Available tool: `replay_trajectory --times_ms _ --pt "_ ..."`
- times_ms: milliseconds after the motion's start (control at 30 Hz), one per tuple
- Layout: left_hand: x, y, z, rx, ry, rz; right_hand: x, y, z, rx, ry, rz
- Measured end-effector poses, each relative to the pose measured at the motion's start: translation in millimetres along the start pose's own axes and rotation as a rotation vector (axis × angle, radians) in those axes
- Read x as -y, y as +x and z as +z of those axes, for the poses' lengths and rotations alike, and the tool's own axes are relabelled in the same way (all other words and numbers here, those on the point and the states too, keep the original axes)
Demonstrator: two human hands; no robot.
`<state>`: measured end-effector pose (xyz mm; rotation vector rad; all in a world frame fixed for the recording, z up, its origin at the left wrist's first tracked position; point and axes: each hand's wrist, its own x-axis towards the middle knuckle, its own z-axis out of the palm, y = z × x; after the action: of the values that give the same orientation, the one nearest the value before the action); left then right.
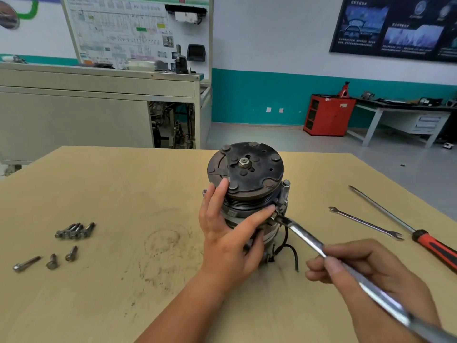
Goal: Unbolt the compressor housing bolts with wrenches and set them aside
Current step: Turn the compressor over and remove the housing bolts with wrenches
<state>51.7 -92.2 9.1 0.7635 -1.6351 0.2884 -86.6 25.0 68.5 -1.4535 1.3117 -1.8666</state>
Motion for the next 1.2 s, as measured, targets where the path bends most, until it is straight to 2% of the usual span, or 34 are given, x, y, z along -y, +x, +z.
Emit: replay_trajectory --times_ms 67,167,300,367,433,500,567,700,800,933,1033,1133,1200 --pt "-0.8 0.2 -0.1 -0.006 -0.015 -0.006 9.0 23.6 -4.1 0.052 0.089 0.026" --pt "-0.1 0.0 0.3 -0.012 -0.037 0.004 1.5 79.3 7.2 0.009 0.148 0.133" --pt "1.8 -0.9 0.6 -0.018 -0.012 0.036 -27.4 116.2 12.4 0.223 0.469 0.401" --pt "2.0 -0.8 0.7 -0.027 -0.026 0.021 -27.0 116.2 5.6 0.149 0.669 0.501" --pt "2.3 -1.4 1.4 -0.034 -0.034 0.004 -21.5 101.1 -8.9 -0.012 0.764 0.463" --pt "2.4 -1.7 2.4 -0.042 -0.031 -0.002 -17.8 71.4 -18.6 -0.074 0.683 0.307" --pt "2.8 -1.4 2.5 -0.04 -0.026 -0.002 -12.4 40.0 -17.7 -0.043 0.584 0.196" --pt "2.3 -1.2 1.2 -0.026 -0.006 -0.002 -1.1 1.1 -2.9 0.055 0.459 0.089" --pt "2.0 -1.4 0.2 -0.009 0.019 0.002 -3.1 -10.7 7.1 0.035 0.293 0.067" --pt "1.5 -1.6 -0.2 -0.007 0.023 0.011 -6.4 -13.5 9.3 0.144 0.071 0.001" --pt "0.4 -2.0 0.3 -0.005 0.004 0.003 -0.5 5.6 2.0 0.195 0.114 0.019" --pt "-0.4 -1.9 0.5 -0.015 -0.016 0.013 -5.9 54.6 6.3 0.06 0.183 0.141" --pt "0.3 -0.4 0.0 -0.014 -0.019 0.026 -20.5 83.0 10.1 0.118 0.201 0.169"
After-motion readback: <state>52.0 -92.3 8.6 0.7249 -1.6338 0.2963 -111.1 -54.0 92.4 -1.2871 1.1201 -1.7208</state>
